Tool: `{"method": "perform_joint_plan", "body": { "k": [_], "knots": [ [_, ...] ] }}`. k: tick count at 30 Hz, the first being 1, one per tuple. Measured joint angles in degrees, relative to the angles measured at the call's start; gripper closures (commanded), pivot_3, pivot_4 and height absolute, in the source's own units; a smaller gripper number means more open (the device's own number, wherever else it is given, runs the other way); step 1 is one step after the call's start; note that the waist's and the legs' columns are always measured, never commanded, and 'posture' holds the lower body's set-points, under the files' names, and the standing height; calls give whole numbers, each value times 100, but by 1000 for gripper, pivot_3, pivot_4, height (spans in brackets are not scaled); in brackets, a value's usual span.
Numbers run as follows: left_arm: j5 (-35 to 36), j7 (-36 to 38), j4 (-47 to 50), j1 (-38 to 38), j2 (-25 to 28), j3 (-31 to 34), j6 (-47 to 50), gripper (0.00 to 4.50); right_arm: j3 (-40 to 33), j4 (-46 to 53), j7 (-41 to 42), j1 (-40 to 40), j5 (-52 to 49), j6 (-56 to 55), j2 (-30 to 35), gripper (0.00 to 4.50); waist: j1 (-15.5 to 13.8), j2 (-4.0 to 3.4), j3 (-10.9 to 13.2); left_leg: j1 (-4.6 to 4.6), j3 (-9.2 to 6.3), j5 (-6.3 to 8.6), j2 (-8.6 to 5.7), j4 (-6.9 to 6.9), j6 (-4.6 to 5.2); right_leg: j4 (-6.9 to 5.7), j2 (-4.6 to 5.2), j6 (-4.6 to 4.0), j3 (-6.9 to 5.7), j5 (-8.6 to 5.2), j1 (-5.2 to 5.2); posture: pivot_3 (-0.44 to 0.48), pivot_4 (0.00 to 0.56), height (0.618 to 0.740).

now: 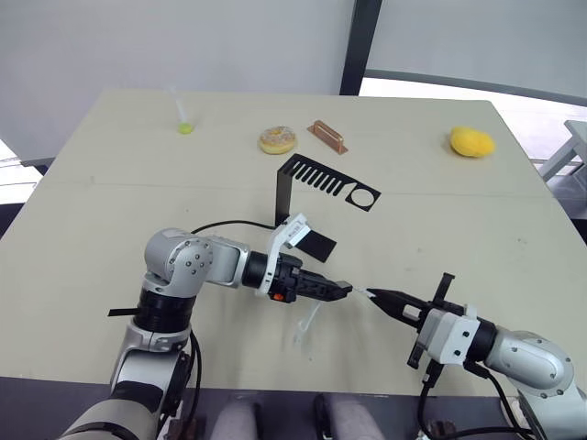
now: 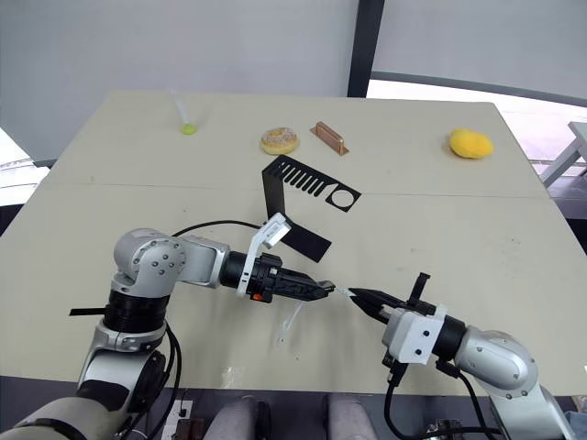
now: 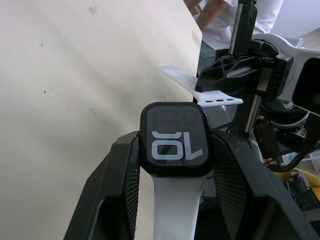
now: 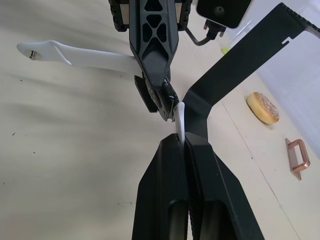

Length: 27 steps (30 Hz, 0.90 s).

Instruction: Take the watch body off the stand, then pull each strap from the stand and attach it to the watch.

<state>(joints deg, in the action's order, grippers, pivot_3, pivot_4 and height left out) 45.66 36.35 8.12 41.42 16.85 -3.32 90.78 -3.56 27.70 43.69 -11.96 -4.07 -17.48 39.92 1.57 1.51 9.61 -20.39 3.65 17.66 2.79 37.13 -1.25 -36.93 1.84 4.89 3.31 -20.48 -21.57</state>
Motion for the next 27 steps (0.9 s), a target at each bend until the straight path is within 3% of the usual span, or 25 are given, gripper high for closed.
{"method": "perform_joint_plan", "body": {
  "k": [27],
  "knots": [
    [0, -62, -4, 0, -24, 4, 28, 2909, 12, 1, 1, -3, -1, 0, 0, 4500, -1, 0, 0, 0, 0, 0, 0, 0, 0, 0, 0, 0, 0, 0, 0, 0, 150, 740]
  ]
}}
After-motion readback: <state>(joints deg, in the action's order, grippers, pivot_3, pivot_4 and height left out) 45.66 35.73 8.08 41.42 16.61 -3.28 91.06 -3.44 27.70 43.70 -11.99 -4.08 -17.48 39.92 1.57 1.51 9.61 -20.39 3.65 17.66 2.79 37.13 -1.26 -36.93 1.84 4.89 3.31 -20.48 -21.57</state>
